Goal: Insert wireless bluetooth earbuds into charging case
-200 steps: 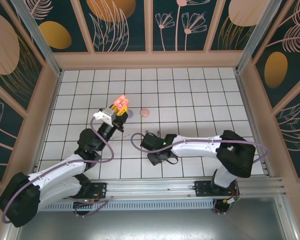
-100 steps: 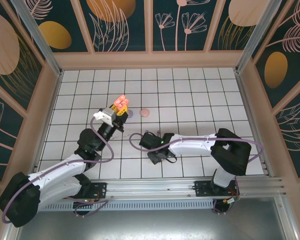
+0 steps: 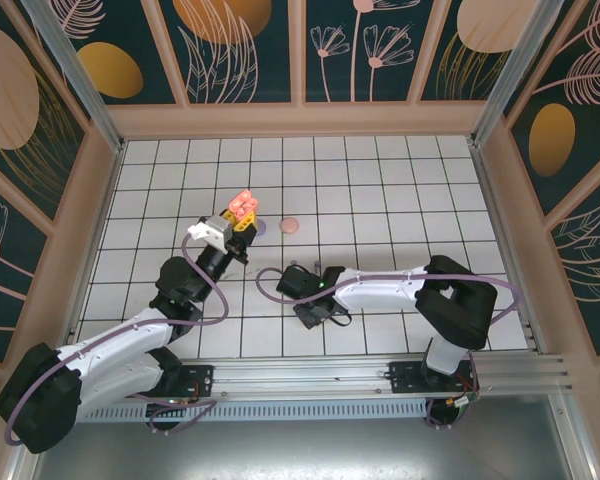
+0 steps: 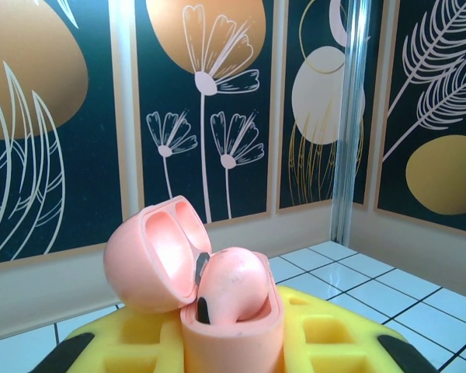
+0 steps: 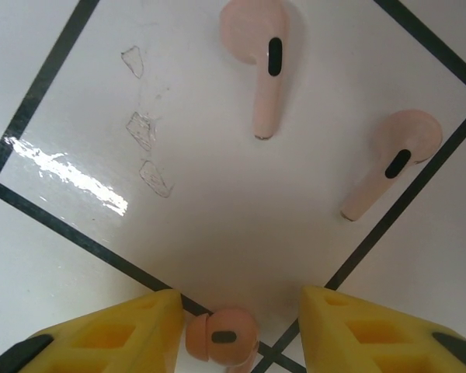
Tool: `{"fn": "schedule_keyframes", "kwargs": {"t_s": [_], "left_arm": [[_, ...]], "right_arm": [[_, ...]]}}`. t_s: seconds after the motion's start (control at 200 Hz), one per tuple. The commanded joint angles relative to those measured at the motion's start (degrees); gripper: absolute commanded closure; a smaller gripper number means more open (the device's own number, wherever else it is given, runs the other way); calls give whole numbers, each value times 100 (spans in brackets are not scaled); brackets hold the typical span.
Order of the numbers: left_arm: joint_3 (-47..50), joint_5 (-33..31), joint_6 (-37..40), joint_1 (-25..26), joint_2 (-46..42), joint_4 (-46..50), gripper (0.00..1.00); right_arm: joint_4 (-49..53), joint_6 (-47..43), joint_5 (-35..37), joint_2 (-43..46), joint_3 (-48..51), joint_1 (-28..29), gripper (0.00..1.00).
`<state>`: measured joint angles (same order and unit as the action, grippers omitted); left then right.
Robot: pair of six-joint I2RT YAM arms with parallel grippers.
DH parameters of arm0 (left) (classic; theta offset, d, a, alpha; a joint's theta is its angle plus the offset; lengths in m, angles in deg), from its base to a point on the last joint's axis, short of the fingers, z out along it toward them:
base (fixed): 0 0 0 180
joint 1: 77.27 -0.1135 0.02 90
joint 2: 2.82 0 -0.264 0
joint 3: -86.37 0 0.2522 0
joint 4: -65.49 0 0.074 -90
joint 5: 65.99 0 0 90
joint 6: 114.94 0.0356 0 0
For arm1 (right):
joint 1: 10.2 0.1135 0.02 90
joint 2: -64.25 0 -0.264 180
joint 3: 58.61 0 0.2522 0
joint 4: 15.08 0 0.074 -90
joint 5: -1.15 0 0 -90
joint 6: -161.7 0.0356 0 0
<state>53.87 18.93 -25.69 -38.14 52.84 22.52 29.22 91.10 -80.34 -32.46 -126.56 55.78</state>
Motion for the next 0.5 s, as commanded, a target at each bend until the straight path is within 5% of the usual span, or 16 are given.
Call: {"fn": "schedule_keyframes", "kwargs": {"t_s": [0.0, 0.495], "left_arm": [[-51, -53, -104, 42, 14, -103, 100], [-81, -37, -110, 38, 6, -92, 100]], "right_arm": [[-66, -41, -73, -179, -142, -32, 56], [-22, 194, -137, -95, 44, -32, 61]]}}
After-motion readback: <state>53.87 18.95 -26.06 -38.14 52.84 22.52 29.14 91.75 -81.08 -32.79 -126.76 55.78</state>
